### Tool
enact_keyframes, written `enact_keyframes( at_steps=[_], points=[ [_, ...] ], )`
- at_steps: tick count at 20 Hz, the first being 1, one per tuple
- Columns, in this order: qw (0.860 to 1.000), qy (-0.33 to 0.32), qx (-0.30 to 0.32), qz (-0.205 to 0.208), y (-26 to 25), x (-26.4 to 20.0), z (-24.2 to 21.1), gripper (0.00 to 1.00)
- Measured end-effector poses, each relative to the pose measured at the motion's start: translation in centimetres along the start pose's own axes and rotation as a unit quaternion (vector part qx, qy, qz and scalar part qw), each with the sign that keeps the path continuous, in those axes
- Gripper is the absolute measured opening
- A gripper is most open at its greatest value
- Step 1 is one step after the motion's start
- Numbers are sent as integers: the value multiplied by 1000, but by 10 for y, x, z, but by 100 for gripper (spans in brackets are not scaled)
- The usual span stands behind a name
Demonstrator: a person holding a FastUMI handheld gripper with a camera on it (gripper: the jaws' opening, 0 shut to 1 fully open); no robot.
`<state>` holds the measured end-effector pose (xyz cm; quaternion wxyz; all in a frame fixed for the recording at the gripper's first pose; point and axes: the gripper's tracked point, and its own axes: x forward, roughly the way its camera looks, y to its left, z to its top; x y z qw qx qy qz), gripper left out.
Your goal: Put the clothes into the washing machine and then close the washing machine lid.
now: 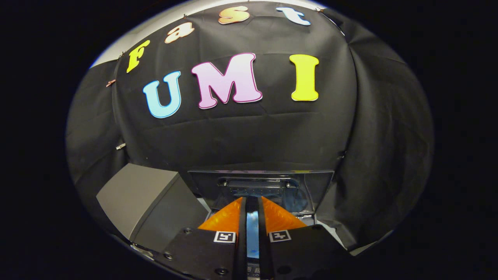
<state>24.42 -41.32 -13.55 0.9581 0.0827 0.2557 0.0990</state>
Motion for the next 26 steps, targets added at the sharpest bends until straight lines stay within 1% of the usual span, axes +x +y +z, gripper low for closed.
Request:
enact_keyframes(
  at_steps=[3,5,8,9,10,11,12,13,15,17,18,19,20,21,23,26],
  points=[
    [999,37,-8,1,0,12,-36,17],
    [999,54,-1,0,-6,18,-62,17],
    [992,119,25,-15,-19,27,-129,16],
    [988,148,38,-19,-21,31,-158,16],
    [982,183,40,-36,-29,45,-199,17],
    [976,207,51,-45,-32,27,-210,11],
    [973,217,53,-53,-42,51,-240,5],
    [970,228,42,-74,-52,57,-260,5],
    [965,247,47,-70,-53,63,-286,5],
    [964,258,55,-47,-42,63,-291,5],
    [961,265,65,-35,-36,70,-302,28],
    [957,280,65,-35,-34,70,-310,52],
    [957,281,55,-46,-41,70,-313,75],
    [959,273,45,-58,-48,70,-304,98],
    [959,273,44,-58,-48,76,-311,99],
    [961,268,32,-59,-52,74,-302,99]
  ],
)
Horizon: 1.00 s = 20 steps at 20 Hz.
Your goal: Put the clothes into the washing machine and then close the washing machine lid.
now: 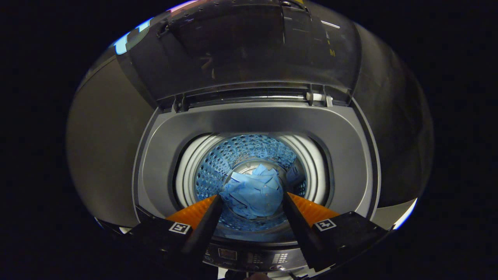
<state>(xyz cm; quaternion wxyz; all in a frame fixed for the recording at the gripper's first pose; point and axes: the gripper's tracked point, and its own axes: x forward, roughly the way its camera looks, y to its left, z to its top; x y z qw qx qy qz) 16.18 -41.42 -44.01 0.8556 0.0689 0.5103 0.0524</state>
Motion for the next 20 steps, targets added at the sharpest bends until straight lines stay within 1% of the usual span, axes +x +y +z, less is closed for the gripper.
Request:
enact_keyframes(
  at_steps=[4,6,7,8,9,10,11,13,15,17,18,20],
  points=[
    [999,-32,13,1,-3,-21,23,99],
    [997,-71,3,3,-4,-37,45,99],
    [995,-98,-3,12,-1,-49,60,99],
    [991,-129,-10,17,1,-60,74,99],
    [988,-154,-20,8,-2,-71,92,99],
    [984,-174,-24,10,1,-87,108,99],
    [981,-190,-21,30,16,-103,124,99],
    [974,-222,-32,43,34,-127,155,99],
    [959,-272,-54,50,51,-160,206,98],
    [946,-312,-74,56,69,-181,260,98],
    [943,-318,-78,57,74,-179,278,98],
    [949,-302,-78,54,79,-153,300,98]
  ],
)
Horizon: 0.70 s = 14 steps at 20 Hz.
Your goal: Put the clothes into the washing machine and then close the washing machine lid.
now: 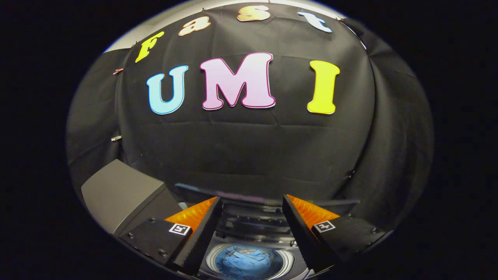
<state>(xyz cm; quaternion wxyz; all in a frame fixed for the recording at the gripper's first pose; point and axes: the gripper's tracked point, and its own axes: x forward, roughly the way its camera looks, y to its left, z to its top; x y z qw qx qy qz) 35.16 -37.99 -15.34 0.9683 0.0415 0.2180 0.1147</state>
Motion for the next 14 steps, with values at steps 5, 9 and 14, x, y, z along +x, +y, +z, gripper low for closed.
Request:
enact_keyframes(
  at_steps=[5,9,14],
  points=[
    [998,37,42,-5,7,51,-7,99],
    [997,44,63,-21,-1,61,-8,100],
    [997,53,51,-28,0,58,-16,99]
  ],
)
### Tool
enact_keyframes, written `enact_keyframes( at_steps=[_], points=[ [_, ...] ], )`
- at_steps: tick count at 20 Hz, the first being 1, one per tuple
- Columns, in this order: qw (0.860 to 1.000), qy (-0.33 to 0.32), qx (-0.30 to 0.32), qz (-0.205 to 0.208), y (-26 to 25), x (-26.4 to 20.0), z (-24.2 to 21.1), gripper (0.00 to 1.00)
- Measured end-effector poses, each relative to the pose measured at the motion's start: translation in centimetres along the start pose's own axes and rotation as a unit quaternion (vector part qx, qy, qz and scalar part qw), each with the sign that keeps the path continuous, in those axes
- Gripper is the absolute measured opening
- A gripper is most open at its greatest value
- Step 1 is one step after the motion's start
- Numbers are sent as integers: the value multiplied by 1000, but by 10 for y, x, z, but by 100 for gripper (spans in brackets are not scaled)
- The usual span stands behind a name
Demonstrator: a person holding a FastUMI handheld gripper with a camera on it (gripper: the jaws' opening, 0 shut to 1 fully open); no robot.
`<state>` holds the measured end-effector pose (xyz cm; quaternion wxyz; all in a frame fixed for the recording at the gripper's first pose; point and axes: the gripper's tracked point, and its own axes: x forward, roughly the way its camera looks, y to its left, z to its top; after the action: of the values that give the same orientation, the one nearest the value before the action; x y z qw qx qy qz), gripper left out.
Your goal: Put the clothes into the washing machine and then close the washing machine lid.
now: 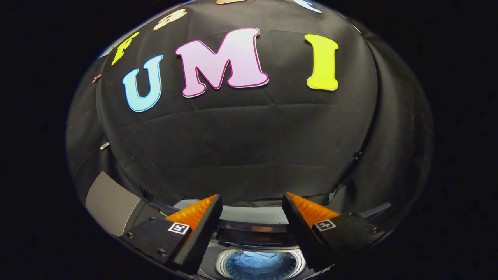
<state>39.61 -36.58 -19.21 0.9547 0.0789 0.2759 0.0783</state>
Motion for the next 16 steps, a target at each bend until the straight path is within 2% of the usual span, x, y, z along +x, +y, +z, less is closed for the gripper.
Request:
enact_keyframes(
  at_steps=[16],
  points=[
    [1000,-15,-10,-16,3,-50,-22,100]
  ],
)
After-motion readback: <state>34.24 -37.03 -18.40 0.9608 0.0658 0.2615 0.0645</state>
